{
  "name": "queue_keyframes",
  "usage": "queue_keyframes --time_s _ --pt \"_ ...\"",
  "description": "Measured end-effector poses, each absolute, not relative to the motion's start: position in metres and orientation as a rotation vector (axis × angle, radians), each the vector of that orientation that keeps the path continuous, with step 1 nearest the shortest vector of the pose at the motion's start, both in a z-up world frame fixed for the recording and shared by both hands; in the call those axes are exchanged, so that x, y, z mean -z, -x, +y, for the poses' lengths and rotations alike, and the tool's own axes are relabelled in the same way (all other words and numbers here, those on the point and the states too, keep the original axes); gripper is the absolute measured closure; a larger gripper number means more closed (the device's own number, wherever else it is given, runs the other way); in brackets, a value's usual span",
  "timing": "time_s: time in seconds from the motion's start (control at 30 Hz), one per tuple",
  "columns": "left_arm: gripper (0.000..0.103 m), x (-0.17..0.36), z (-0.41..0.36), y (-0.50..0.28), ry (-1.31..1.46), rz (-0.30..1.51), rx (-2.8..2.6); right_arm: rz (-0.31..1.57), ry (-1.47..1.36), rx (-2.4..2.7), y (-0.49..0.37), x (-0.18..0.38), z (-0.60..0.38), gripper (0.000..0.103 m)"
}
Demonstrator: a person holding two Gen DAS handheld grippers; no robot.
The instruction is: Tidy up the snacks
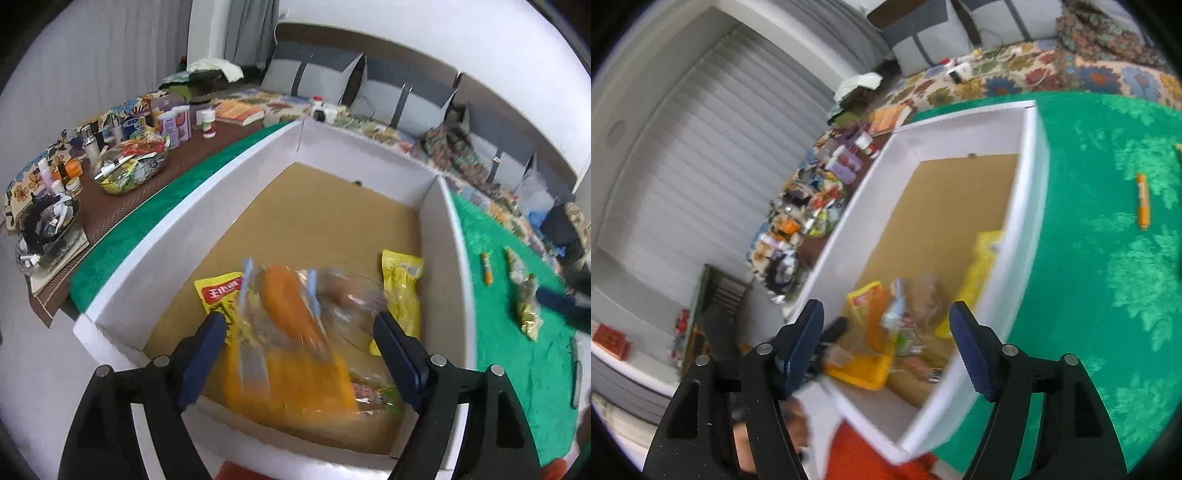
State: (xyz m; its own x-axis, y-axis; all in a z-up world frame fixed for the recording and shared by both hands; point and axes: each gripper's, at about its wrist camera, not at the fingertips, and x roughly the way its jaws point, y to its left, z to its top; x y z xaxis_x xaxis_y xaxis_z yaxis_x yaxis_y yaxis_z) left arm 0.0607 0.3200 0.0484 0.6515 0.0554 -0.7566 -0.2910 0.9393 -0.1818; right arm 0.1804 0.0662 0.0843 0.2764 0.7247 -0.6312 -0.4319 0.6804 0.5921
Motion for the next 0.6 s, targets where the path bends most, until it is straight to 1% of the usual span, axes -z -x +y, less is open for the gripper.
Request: queue_keyframes --time_s 0.03,0.1,0.17,0.2,0.3,0.4,0.5,0.6 --pt "0.014 -0.047 0.312 -0.056 0.307 0.822 -0.183 1.005 -0.296 -0.763 -0.17 -0.079 0.047 0.029" --pt "0.01 -0.054 0.292 -0.046 0.311 0.791 -0.125 0.954 -0.178 -0.639 -0.159 -0.056 0.01 0.029" --pt "0.0 -0.064 0.262 -0.046 0.305 0.764 -0.049 0.922 -0.069 -0.504 -0.149 -0.03 -0.03 0.029" --pt "0.0 -0.068 0.244 -0.044 0.301 0.749 -0.01 0.913 -0.007 -0.401 -0.143 -0.01 -0.062 0.029" --pt "0.0 -0.08 0.189 -0.046 0.291 0.737 0.128 0.921 0.046 -0.187 -0.127 0.028 -0.148 0.029" --pt "0.0 -0.072 0.129 -0.053 0.271 0.763 0.243 0.929 0.035 -0.037 -0.115 0.042 -0.218 0.029" --pt "0.0 -0.039 0.075 -0.069 0.211 0.852 0.281 0.911 0.026 0.055 -0.105 0.043 -0.268 0.029" --pt "0.001 0.003 0.035 -0.087 0.128 0.954 0.278 0.923 0.056 0.065 -0.091 0.04 -0.291 0.029"
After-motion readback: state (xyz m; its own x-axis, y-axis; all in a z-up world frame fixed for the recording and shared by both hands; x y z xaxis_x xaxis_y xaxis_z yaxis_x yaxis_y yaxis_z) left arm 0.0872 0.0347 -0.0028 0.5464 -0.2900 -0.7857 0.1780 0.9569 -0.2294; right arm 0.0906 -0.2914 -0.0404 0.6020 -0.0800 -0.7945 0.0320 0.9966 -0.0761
